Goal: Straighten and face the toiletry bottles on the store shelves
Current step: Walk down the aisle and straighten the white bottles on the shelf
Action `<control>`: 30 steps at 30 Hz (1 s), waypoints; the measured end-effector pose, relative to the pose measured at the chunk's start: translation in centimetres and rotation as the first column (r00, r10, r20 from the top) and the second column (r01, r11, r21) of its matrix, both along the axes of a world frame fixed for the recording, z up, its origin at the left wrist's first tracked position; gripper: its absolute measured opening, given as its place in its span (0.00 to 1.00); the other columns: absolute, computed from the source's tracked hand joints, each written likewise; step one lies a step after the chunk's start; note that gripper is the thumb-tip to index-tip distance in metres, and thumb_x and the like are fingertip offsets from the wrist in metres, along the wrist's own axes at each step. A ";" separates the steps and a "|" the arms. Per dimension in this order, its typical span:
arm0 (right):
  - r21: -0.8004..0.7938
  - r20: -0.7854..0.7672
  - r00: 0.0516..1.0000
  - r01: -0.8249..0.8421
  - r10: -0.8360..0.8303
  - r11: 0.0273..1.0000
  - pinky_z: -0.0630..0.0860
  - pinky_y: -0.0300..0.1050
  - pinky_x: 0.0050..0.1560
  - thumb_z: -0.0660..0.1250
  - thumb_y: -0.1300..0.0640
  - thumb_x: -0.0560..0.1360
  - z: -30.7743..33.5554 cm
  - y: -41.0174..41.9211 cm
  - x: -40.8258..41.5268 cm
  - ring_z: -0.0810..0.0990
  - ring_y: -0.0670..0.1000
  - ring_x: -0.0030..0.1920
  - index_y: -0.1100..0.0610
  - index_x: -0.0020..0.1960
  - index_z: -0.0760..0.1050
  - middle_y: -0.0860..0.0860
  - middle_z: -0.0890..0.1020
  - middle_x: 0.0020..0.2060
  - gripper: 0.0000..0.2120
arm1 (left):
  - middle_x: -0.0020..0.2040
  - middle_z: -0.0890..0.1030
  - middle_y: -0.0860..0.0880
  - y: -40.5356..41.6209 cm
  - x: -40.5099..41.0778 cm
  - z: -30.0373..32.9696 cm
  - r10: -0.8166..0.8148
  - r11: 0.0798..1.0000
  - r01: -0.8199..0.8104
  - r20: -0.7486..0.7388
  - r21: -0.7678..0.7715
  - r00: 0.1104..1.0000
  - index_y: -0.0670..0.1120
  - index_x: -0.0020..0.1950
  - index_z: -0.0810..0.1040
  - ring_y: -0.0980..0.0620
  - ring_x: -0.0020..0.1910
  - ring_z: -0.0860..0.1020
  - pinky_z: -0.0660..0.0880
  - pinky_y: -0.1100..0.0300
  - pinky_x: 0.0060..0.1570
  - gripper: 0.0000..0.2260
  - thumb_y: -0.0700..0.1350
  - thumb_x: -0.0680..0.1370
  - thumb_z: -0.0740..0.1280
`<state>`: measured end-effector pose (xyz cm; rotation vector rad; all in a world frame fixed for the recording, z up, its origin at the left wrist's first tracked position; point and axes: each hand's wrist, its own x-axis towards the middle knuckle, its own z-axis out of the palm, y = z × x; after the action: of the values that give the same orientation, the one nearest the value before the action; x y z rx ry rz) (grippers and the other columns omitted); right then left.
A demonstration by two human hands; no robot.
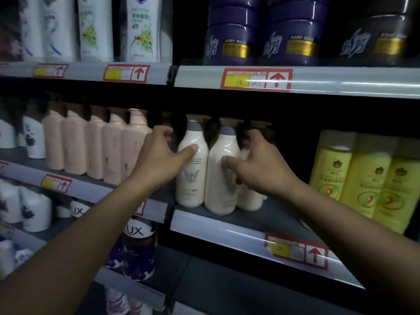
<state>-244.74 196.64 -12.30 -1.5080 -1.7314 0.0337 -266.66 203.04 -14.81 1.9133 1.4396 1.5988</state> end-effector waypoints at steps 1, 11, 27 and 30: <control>-0.016 0.038 0.999 0.014 -0.013 1.000 0.84 0.57 0.49 0.71 0.38 0.68 0.1 0.4 -0.1 0.86 0.58 0.46 0.51 0.63 0.66 0.52 0.83 0.56 0.30 | 0.67 0.77 0.50 0.5 0.2 0.0 -0.025 0.999 0.026 0.020 -0.020 0.999 0.51 0.72 0.70 0.51 0.63 0.78 0.77 0.47 0.66 0.42 0.68 0.65 0.76; 0.002 0.205 0.978 0.023 -0.023 1.000 0.78 0.51 0.51 0.75 0.41 0.70 -1.0 1.1 -0.9 0.83 0.59 0.54 0.53 0.61 0.65 0.53 0.83 0.51 0.30 | 0.54 0.82 0.59 0.4 0.4 -1.7 -0.214 0.976 0.215 0.022 -0.033 0.977 0.59 0.66 0.74 0.62 0.52 0.81 0.80 0.59 0.50 0.32 0.54 0.66 0.84; 0.154 0.038 0.998 -0.059 0.054 0.986 0.78 0.49 0.55 0.79 0.40 0.67 -3.4 -3.4 -1.3 0.81 0.54 0.60 0.49 0.69 0.66 0.49 0.82 0.59 0.38 | 0.64 0.80 0.61 -6.0 -0.7 -4.5 -0.311 0.940 0.279 0.158 0.195 0.937 0.59 0.70 0.72 0.62 0.63 0.80 0.81 0.60 0.59 0.35 0.42 0.69 0.83; 0.243 -0.064 0.993 -0.077 0.096 0.967 0.75 0.41 0.53 0.80 0.40 0.66 -4.5 -5.0 -1.0 0.80 0.48 0.59 0.46 0.69 0.69 0.41 0.80 0.58 0.36 | 0.65 0.80 0.60 -7.8 -0.5 -4.9 -0.319 0.935 0.267 0.223 0.236 0.921 0.56 0.71 0.72 0.59 0.66 0.79 0.81 0.57 0.62 0.35 0.40 0.68 0.82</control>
<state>-245.76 191.61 -16.84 -1.2395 -1.6752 -0.0713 -267.18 195.22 -19.75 1.8320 0.8675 1.8162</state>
